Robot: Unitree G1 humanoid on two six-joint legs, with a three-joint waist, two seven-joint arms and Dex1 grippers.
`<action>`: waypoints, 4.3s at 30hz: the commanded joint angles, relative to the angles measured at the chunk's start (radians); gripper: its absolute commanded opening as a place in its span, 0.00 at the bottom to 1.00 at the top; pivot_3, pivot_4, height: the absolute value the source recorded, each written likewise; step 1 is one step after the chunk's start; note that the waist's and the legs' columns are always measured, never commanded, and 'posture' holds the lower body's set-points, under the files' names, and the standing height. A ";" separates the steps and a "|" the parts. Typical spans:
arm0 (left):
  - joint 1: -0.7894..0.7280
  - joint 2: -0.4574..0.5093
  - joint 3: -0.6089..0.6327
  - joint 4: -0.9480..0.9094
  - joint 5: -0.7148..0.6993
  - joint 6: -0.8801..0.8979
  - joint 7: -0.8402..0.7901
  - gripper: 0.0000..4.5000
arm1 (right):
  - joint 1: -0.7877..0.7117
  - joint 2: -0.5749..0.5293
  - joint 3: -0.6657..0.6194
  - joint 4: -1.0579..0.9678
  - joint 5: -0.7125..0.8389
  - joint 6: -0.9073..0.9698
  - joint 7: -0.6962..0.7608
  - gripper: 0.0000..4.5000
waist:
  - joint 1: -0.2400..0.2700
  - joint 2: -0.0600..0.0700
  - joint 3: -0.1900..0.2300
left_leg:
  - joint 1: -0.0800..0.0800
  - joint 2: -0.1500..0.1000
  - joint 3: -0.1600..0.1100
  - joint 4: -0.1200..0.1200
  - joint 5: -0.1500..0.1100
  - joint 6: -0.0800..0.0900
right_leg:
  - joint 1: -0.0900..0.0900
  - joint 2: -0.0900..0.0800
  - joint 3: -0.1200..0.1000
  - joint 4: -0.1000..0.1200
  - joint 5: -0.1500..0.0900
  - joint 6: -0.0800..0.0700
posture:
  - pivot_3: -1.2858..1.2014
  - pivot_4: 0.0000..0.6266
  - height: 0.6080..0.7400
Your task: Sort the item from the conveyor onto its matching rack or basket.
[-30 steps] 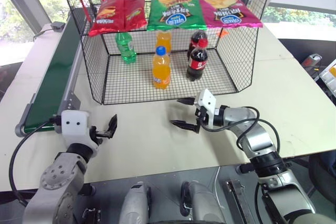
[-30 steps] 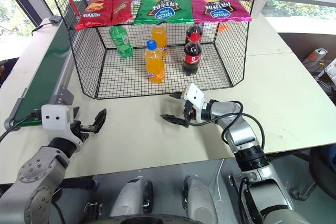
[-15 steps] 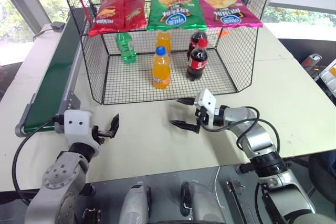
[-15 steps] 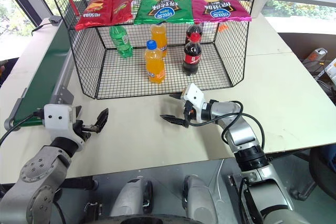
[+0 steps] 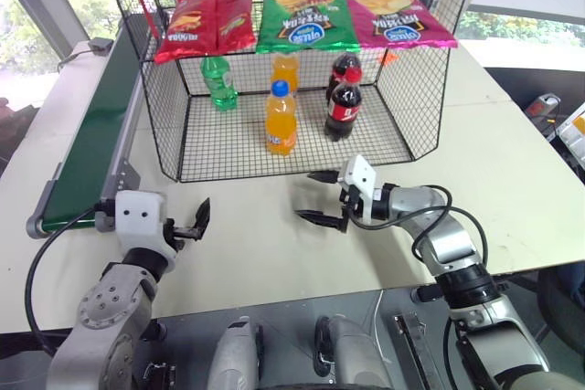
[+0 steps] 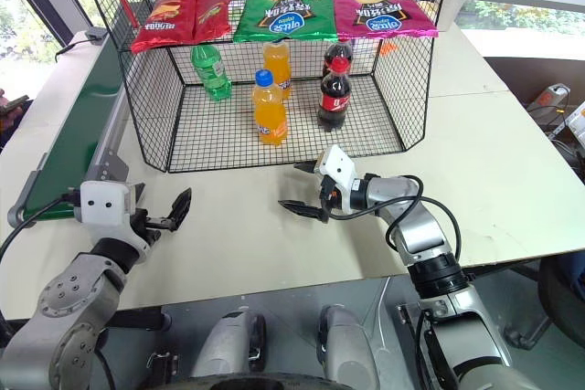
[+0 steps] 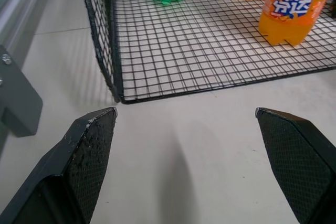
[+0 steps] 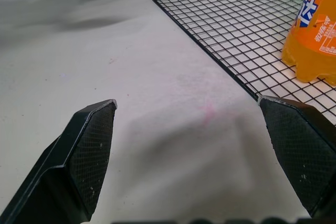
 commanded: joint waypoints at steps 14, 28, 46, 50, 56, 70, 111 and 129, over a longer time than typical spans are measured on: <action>0.005 0.017 0.076 -0.072 -0.054 0.066 -0.002 0.98 | -0.021 0.002 -0.004 -0.038 0.016 -0.004 0.004 1.00 | 0.000 0.000 0.000 | 0.000 0.000 0.000 0.000 0.000 0.000 | 0.000 0.000 0.000 0.000 0.000 0.000 | 0.52 0.24 1.00; -0.030 -0.028 0.162 -0.096 -0.078 0.008 0.051 0.98 | -0.021 0.002 -0.002 -0.035 0.017 -0.006 0.007 1.00 | 0.000 0.000 0.000 | 0.000 0.000 0.000 0.000 0.000 0.000 | 0.000 0.000 0.000 0.000 0.000 0.000 | 0.52 0.24 1.00; -0.068 0.025 0.478 -0.053 -0.137 0.039 0.120 0.98 | -0.033 -0.006 -0.016 -0.181 0.158 0.066 0.128 1.00 | -0.001 0.000 0.000 | 0.000 0.000 -0.001 0.000 0.000 0.000 | 0.000 0.000 0.000 0.000 0.001 0.002 | 0.52 0.24 1.00; -0.066 0.042 0.493 -0.035 -0.146 0.044 0.120 0.98 | -0.037 -0.004 -0.025 -0.222 0.211 0.119 0.123 1.00 | 0.001 0.000 0.000 | 0.000 0.000 -0.001 0.000 0.000 0.000 | 0.000 0.000 0.000 0.000 0.000 -0.001 | 0.52 0.24 1.00; -0.073 0.067 0.497 -0.008 -0.149 0.054 0.128 0.98 | -0.036 -0.010 -0.008 -0.227 0.202 0.117 0.123 1.00 | 0.000 0.000 0.000 | 0.000 0.000 0.000 0.000 0.000 0.000 | 0.000 0.000 0.000 0.000 0.000 -0.001 | 0.52 0.24 1.00; -0.081 0.089 0.505 0.035 -0.139 0.055 0.142 0.98 | -0.024 -0.011 0.006 -0.225 0.182 0.107 0.113 1.00 | -0.001 0.000 0.000 | 0.000 0.000 0.000 0.000 0.000 0.000 | 0.000 0.000 0.000 0.000 0.000 -0.001 | 0.52 0.24 1.00; -0.121 0.157 0.543 -0.019 -0.133 -0.030 0.130 0.63 | -0.030 -0.027 0.007 -0.188 0.163 0.085 0.114 1.00 | 0.001 0.000 0.000 | 0.000 0.000 0.000 0.000 0.000 0.000 | 0.000 0.000 0.000 -0.001 0.000 -0.001 | 0.52 0.24 1.00; -0.208 0.225 0.252 -0.065 -0.326 0.077 0.033 0.63 | -0.051 -0.030 -0.021 -0.168 0.153 0.077 0.074 1.00 | 0.002 0.000 0.000 | 0.000 0.000 0.000 0.000 0.000 0.000 | 0.000 0.000 0.000 -0.001 0.000 -0.001 | 0.52 0.24 1.00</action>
